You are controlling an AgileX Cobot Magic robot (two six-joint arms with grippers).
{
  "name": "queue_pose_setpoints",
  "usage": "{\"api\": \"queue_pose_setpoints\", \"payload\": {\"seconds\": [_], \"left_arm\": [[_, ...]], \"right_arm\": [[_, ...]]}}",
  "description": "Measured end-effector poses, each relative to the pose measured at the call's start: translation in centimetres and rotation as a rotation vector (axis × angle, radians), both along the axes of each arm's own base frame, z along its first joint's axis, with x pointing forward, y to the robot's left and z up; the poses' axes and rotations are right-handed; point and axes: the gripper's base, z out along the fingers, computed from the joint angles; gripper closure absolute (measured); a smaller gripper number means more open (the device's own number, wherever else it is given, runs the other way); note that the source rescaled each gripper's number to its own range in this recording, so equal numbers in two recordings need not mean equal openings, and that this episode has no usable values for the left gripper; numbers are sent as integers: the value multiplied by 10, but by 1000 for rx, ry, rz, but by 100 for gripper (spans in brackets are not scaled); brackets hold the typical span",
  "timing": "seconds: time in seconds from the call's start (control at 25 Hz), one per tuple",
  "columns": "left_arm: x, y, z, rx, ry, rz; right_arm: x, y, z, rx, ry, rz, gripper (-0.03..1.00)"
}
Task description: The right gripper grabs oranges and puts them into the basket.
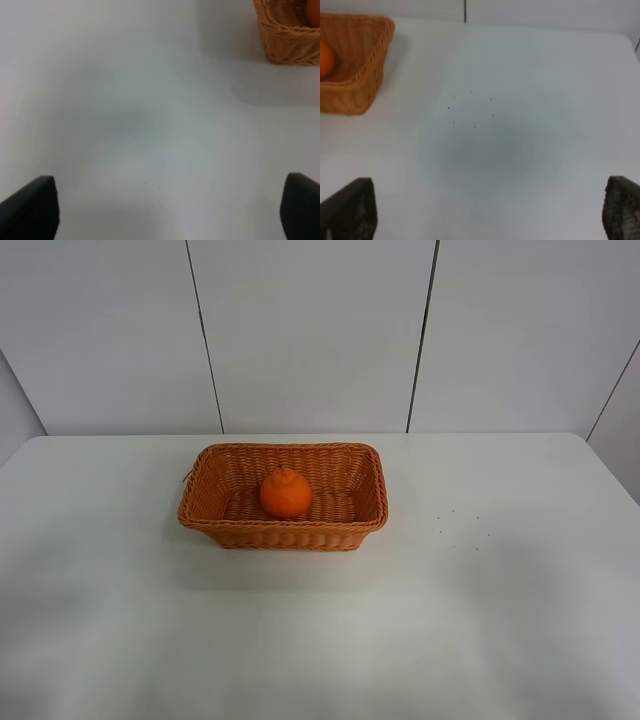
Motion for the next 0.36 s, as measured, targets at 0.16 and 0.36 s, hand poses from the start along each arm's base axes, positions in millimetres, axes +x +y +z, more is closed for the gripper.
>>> {"api": "queue_pose_setpoints", "payload": {"seconds": [0.16,0.36], "left_arm": [[0,0,0,0,0,0],[0,0,0,0,0,0]], "right_arm": [[0,0,0,0,-1,0,-3],[0,0,0,2,0,0,-3]]}}
